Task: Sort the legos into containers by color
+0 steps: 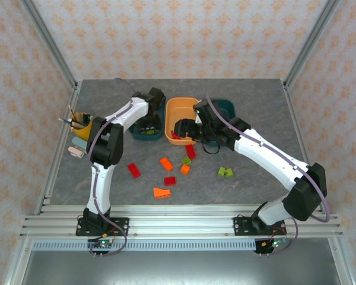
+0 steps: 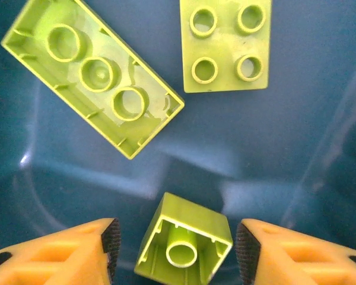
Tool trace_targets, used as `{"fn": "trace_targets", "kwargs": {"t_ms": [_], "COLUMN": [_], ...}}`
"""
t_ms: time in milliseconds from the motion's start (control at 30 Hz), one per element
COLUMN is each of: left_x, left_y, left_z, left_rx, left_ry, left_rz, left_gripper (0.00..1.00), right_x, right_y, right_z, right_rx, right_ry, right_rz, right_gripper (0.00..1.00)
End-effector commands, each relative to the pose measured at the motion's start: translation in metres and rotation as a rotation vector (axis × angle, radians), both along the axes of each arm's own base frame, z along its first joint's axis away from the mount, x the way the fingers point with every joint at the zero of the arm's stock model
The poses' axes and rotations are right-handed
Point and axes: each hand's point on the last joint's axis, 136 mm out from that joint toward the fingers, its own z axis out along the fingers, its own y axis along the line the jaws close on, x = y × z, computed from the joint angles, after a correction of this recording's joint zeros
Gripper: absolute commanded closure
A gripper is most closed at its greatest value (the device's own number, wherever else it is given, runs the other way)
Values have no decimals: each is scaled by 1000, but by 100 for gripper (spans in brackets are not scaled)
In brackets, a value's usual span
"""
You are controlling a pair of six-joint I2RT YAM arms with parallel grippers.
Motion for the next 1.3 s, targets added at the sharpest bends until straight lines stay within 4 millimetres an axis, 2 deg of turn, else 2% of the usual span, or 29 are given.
{"fn": "trace_targets", "kwargs": {"t_ms": [0, 100, 200, 267, 367, 467, 600, 733, 800, 933, 1100, 1267], "left_x": [2, -8, -31, -54, -101, -159, -235, -297, -318, -340, -345, -343], "left_y": [10, 19, 35, 48, 72, 101, 125, 143, 148, 149, 147, 142], "left_z": [74, 112, 153, 174, 193, 197, 181, 162, 157, 153, 157, 165], "left_rx": [7, 15, 26, 38, 50, 76, 19, -45, -78, -132, -155, -180], "left_ry": [-140, -207, -283, -320, -371, -403, -441, -478, -497, -512, -512, -526], "left_rz": [24, 56, 103, 140, 215, 305, 417, 486, 510, 517, 499, 459], "left_gripper": [39, 33, 29, 26, 22, 19, 19, 19, 19, 19, 19, 19], "right_x": [-3, -8, -18, -29, -49, -73, -96, -102, -101, -89, -76, -61], "right_y": [1, 5, 19, 34, 64, 98, 137, 164, 173, 188, 200, 204], "right_z": [-9, -17, -27, -37, -55, -77, -109, -136, -149, -168, -191, -204], "right_rx": [-46, -121, -189, -229, -290, -362, -458, -546, -572, -612, -664, -662], "right_ry": [-7, -17, -23, -23, -26, -26, -3, 10, 21, 18, 31, 43], "right_rz": [20, 61, 127, 187, 294, 404, 512, 544, 541, 526, 502, 459], "right_gripper": [26, 26, 27, 28, 28, 28, 30, 30, 30, 30, 35, 51]}}
